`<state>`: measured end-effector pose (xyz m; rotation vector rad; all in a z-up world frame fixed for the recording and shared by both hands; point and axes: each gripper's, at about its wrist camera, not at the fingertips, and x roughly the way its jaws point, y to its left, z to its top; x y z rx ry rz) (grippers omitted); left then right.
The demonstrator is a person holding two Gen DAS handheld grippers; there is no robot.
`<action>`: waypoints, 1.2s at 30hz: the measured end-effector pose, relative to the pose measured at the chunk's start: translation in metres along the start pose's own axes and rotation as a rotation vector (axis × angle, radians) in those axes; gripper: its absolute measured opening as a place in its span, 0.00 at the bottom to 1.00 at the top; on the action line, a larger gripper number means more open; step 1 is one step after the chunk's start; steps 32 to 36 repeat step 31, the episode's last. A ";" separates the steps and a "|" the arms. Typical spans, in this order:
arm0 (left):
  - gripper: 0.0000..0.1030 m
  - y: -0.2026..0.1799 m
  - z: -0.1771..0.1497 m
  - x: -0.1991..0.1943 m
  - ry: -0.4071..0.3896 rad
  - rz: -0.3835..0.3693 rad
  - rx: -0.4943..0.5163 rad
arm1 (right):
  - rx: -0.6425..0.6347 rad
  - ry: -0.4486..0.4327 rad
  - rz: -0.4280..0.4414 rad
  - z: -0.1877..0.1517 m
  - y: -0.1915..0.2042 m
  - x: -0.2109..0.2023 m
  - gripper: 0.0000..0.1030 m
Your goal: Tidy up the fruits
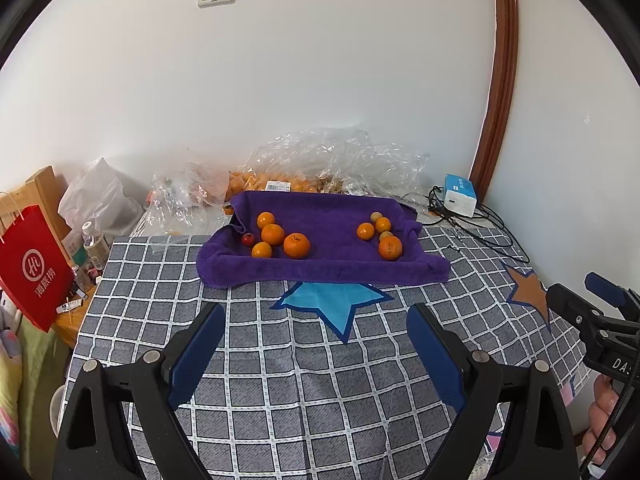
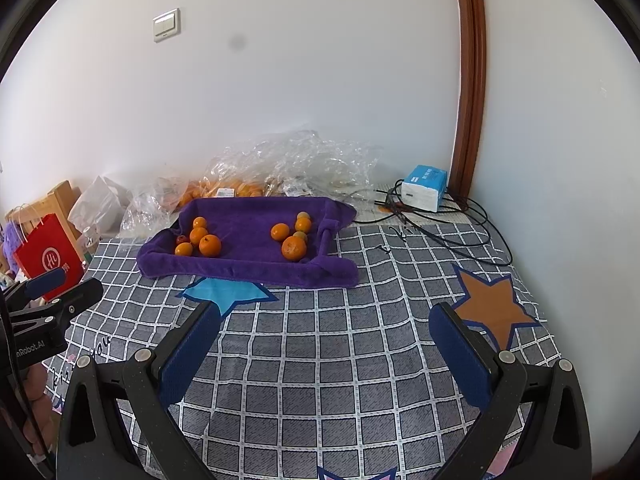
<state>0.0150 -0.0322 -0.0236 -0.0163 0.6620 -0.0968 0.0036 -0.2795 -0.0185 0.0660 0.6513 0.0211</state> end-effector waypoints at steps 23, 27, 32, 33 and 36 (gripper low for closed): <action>0.90 0.002 0.004 -0.002 -0.009 0.002 -0.002 | -0.004 -0.006 0.001 0.001 0.000 0.001 0.99; 0.90 0.003 0.005 -0.002 -0.010 -0.002 -0.004 | -0.006 -0.010 0.001 0.003 0.000 0.000 0.99; 0.91 0.001 0.005 0.001 -0.010 0.003 0.005 | -0.003 -0.014 0.005 0.005 0.000 0.000 0.99; 0.91 0.001 0.005 0.001 -0.010 0.003 0.005 | -0.003 -0.014 0.005 0.005 0.000 0.000 0.99; 0.91 0.001 0.005 0.001 -0.010 0.003 0.005 | -0.003 -0.014 0.005 0.005 0.000 0.000 0.99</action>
